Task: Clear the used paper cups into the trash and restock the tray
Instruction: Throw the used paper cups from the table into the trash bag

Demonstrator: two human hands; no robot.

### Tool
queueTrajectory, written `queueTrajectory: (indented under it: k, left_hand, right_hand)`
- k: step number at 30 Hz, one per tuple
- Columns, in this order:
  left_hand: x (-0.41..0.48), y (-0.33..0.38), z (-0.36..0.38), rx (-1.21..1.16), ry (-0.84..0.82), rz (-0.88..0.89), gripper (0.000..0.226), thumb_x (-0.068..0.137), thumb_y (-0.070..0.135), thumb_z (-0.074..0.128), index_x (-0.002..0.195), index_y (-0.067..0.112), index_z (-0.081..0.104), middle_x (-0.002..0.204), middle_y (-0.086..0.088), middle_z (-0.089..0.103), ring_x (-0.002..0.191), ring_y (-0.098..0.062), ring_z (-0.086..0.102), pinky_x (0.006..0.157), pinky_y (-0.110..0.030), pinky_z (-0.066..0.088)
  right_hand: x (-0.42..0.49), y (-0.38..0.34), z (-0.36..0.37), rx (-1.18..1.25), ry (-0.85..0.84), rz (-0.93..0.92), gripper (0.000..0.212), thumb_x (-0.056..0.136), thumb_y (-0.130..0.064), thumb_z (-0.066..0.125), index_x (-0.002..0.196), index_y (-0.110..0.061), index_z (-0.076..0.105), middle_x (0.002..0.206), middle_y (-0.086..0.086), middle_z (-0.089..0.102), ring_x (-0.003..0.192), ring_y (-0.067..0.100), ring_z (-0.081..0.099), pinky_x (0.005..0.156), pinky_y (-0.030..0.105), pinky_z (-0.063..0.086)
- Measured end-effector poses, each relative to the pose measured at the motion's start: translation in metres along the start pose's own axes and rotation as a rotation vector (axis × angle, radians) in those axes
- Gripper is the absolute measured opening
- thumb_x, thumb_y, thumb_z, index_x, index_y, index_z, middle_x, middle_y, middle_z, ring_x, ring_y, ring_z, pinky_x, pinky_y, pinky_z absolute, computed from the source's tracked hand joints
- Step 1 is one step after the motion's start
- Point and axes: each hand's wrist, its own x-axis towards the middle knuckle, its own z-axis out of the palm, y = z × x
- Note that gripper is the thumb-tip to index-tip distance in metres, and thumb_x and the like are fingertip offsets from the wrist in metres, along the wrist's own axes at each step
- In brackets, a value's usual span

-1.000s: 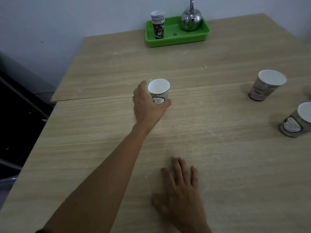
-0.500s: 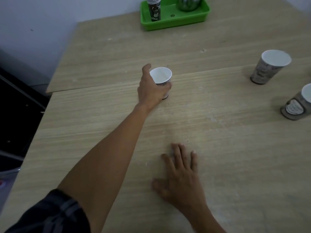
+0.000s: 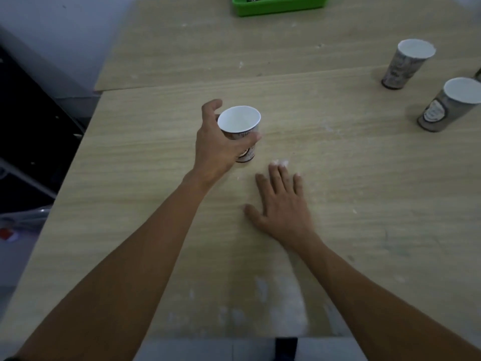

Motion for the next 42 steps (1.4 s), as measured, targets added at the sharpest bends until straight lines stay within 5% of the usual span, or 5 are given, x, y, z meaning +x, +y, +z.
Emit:
queueTrajectory:
  k: [11, 20, 27, 32, 42]
  left_hand:
    - [-0.147, -0.007, -0.075, -0.131, 0.102, 0.01, 0.084, 0.061, 0.028, 0.09, 0.129, 0.014, 0.042, 0.098, 0.02, 0.048, 0.084, 0.024, 0.046, 0.072, 0.0, 0.036]
    - [-0.26, -0.033, -0.138, -0.224, 0.278, 0.014, 0.076, 0.061, 0.037, 0.088, 0.12, 0.009, 0.05, 0.117, 0.0, 0.058, 0.108, -0.015, 0.058, 0.084, -0.028, 0.053]
    - [-0.327, -0.075, -0.165, -0.139, 0.422, 0.04, 0.072, 0.07, 0.026, 0.082, 0.12, -0.01, 0.045, 0.118, -0.008, 0.05, 0.11, -0.007, 0.053, 0.084, -0.015, 0.047]
    - [-0.365, -0.109, -0.159, -0.043, 0.5, 0.044, 0.073, 0.07, 0.036, 0.075, 0.117, -0.012, 0.045, 0.118, 0.002, 0.048, 0.11, 0.003, 0.051, 0.086, -0.011, 0.045]
    - [-0.378, -0.179, -0.119, -0.023, 0.498, -0.13, 0.073, 0.065, 0.037, 0.079, 0.122, 0.003, 0.048, 0.118, 0.012, 0.051, 0.108, 0.004, 0.054, 0.081, -0.007, 0.046]
  right_hand:
    - [-0.106, -0.042, 0.006, -0.053, 0.006, -0.005, 0.083, 0.082, -0.068, 0.021, 0.144, -0.014, 0.033, 0.156, 0.015, 0.021, 0.145, 0.031, 0.013, 0.116, 0.054, 0.008]
    - [-0.206, -0.098, 0.032, 0.01, 0.082, -0.113, 0.075, 0.086, -0.066, 0.032, 0.143, -0.019, 0.036, 0.155, 0.012, 0.025, 0.145, 0.029, 0.016, 0.114, 0.052, 0.004]
    - [-0.243, -0.126, 0.079, 0.143, 0.237, -0.546, 0.051, 0.082, -0.031, 0.064, 0.127, -0.016, 0.046, 0.147, 0.022, 0.034, 0.142, 0.036, 0.022, 0.114, 0.059, 0.011]
    - [-0.253, -0.125, 0.133, 0.332, 0.08, -0.735, 0.034, 0.087, -0.015, 0.054, 0.12, -0.011, 0.051, 0.133, 0.017, 0.053, 0.132, 0.027, 0.04, 0.116, 0.047, 0.019]
    - [-0.211, -0.13, 0.237, 0.486, -0.348, -0.397, 0.043, 0.08, -0.009, 0.052, 0.123, -0.004, 0.057, 0.116, 0.016, 0.064, 0.104, 0.033, 0.061, 0.095, 0.039, 0.048]
